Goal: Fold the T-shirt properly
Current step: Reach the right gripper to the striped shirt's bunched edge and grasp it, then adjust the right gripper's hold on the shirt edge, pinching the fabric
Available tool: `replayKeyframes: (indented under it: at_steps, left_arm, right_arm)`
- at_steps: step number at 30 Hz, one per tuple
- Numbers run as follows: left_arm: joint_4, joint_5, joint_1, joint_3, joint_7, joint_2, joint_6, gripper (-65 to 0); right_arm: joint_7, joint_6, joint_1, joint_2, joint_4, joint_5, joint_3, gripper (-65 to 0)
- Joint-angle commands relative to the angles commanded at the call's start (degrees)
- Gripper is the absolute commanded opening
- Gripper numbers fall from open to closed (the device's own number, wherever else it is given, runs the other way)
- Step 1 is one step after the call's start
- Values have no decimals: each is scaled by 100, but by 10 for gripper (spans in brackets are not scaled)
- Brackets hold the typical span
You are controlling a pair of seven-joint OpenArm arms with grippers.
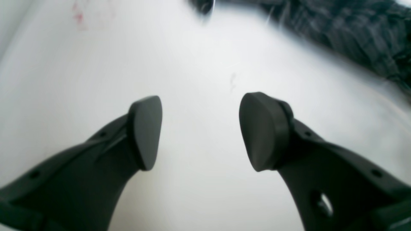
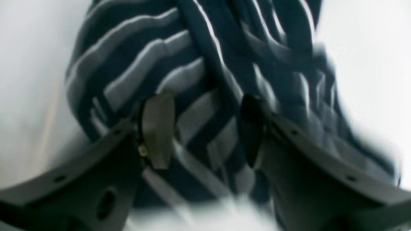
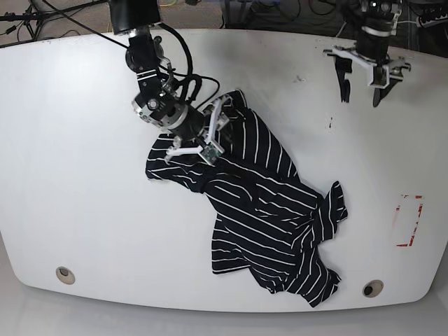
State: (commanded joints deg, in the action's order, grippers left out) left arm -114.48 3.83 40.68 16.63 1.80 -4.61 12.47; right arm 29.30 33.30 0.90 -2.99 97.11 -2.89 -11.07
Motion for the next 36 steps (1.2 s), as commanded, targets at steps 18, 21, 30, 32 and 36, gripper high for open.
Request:
replayKeyframes:
  at_steps: [18,21,30,32,36]
  left_arm:
    - [39,174,-204,-32,380,18,48,-268]
    - [37,184,-126,-14,308,30,55,-267]
    - [69,134,269,177,-417,-19,-9,-264]
    - [69,133,311,188,-467,-18,-7,-264]
    - [74,123,309,176,-529,-26,-16,-266]
  right_arm:
    - [1327,578,-1628,-3,-1460,278,708,-318]
    - [1296,561,-1670,-20,-1565,336,814,-308]
    - [485,405,-575,-261,-902,615,674,-253]
    - [409,411,-462,-279,-830,593,676,-251]
    - [339,467,-401,-255,-788,536,690,-252]
